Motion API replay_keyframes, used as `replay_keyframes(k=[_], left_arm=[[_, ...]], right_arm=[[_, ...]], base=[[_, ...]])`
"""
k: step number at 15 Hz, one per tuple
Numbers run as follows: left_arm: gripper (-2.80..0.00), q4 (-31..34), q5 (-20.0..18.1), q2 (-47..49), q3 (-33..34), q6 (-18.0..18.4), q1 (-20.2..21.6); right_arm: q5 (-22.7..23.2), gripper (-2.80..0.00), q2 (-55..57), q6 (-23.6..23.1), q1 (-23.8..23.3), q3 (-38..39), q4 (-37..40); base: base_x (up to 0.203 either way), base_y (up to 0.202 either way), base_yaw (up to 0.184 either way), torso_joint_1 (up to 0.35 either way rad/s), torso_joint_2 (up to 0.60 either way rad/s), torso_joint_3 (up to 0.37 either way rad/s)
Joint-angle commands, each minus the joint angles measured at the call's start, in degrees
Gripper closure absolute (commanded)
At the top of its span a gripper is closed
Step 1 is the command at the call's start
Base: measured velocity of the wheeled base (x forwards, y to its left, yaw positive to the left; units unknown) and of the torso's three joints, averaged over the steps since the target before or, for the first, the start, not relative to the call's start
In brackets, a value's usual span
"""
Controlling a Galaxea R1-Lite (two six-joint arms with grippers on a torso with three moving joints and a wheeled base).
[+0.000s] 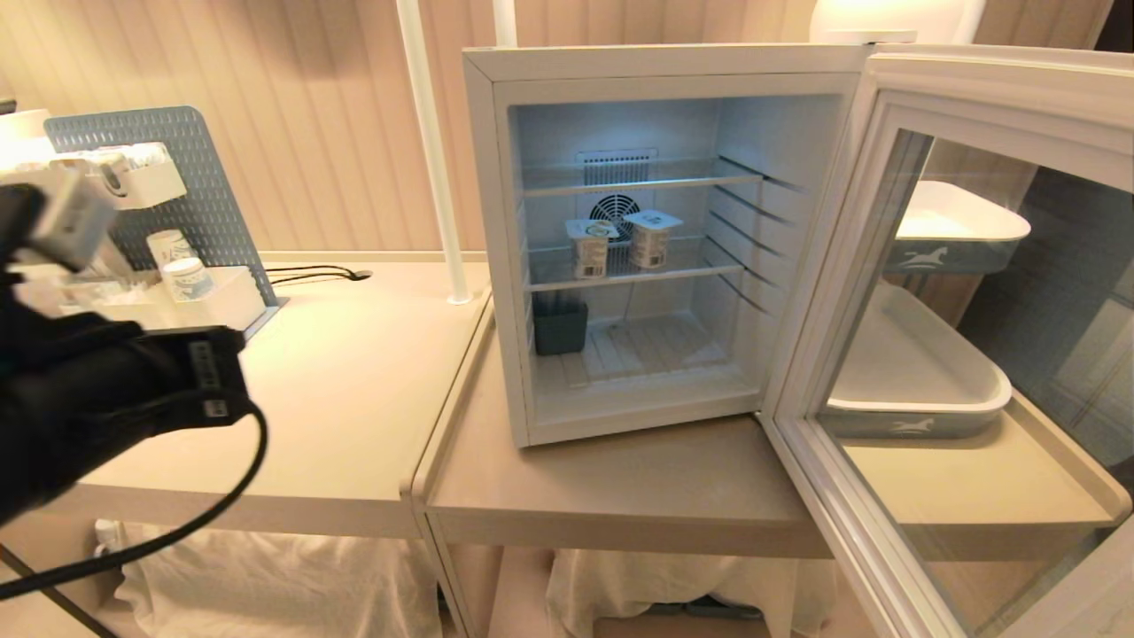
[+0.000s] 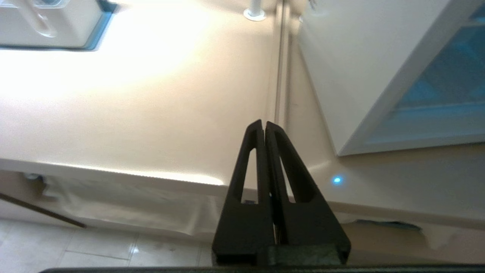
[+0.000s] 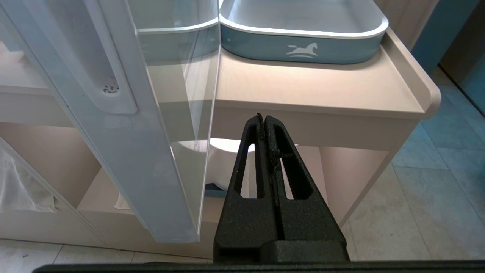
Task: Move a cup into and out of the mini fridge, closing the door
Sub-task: Take the yoghurt out of the freezer
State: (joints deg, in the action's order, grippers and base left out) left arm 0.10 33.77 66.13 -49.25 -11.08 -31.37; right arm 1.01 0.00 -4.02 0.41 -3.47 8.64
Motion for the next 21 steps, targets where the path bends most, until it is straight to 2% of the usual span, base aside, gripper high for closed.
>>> replay_keyframes(k=[1,3,4,7,9,10,11,12,13,14,15,16,18,19,20,21], left_arm=[[0.00,3.1,1.1,-12.2,3.4,0.0,1.6],[0.00,4.4,1.7,-19.0,9.5,1.4,2.5],[0.00,4.6,1.7,-23.1,11.6,3.7,4.0],[0.00,6.5,1.7,-38.7,17.4,12.1,12.6],[0.00,12.4,1.6,-47.1,19.1,14.9,19.7],[0.00,16.9,2.7,-49.6,20.0,12.2,22.6],[0.00,20.1,3.3,-50.2,20.1,6.4,23.2],[0.00,24.7,3.6,-50.2,18.6,3.8,23.4],[0.00,27.7,3.0,-50.1,14.9,3.9,24.5],[0.00,30.6,0.8,-50.7,11.9,4.1,27.4],[0.00,33.9,-3.7,-52.4,10.9,4.2,31.2],[0.00,35.6,-6.1,-54.7,12.3,4.4,32.8],[0.00,36.2,-11.9,-63.0,19.5,6.7,32.0],[0.00,33.4,-14.6,-65.6,25.7,7.8,31.8],[0.00,27.1,-17.5,-66.2,32.4,8.8,31.6],[0.00,16.1,-22.3,-66.2,39.4,10.5,31.5]], right_arm=[[0.0,0.00,0.0,0.0,0.0,0.0,0.1],[0.0,0.00,0.0,-0.1,0.0,0.0,0.1],[0.0,0.00,0.0,-0.1,0.0,0.0,0.2],[0.1,0.00,0.0,-0.1,0.0,0.0,0.2],[0.1,0.00,0.0,-0.1,0.0,0.0,0.2],[0.1,0.00,0.0,-0.1,0.0,0.0,0.3],[0.1,0.00,0.0,-0.1,0.0,0.0,0.3],[0.1,0.00,0.0,-0.1,0.0,-0.1,0.3],[0.1,0.00,0.0,-0.1,0.0,-0.1,0.4],[0.1,0.00,0.0,-0.1,0.0,-0.1,0.4],[0.1,0.00,0.0,-0.1,0.0,-0.1,0.4],[0.0,0.00,0.0,-0.1,0.0,0.0,0.4],[0.1,0.00,0.0,-0.1,0.0,-0.1,0.4],[0.1,0.00,0.0,-0.1,0.0,-0.1,0.5],[0.1,0.00,0.0,-0.1,0.0,-0.1,0.5],[0.1,0.00,0.0,-0.1,0.0,-0.1,0.4]], base=[[0.000,0.000,0.000,0.000,0.00,0.000],[0.000,0.000,0.000,0.000,0.00,0.000],[0.000,0.000,0.000,0.000,0.00,0.000],[0.000,0.000,0.000,0.000,0.00,0.000],[0.000,0.000,0.000,0.000,0.00,0.000],[0.000,0.000,0.000,0.000,0.00,0.000],[0.000,0.000,0.000,0.000,0.00,0.000],[0.000,0.000,0.000,0.000,0.00,0.000],[0.000,0.000,0.000,0.000,0.00,0.000],[0.000,0.000,0.000,0.000,0.00,0.000],[0.000,0.000,0.000,0.000,0.00,0.000],[0.000,0.000,0.000,0.000,0.00,0.000],[0.000,0.000,0.000,0.000,0.00,0.000],[0.000,0.000,0.000,0.000,0.00,0.000],[0.000,0.000,0.000,0.000,0.00,0.000],[0.000,0.000,0.000,0.000,0.00,0.000]])
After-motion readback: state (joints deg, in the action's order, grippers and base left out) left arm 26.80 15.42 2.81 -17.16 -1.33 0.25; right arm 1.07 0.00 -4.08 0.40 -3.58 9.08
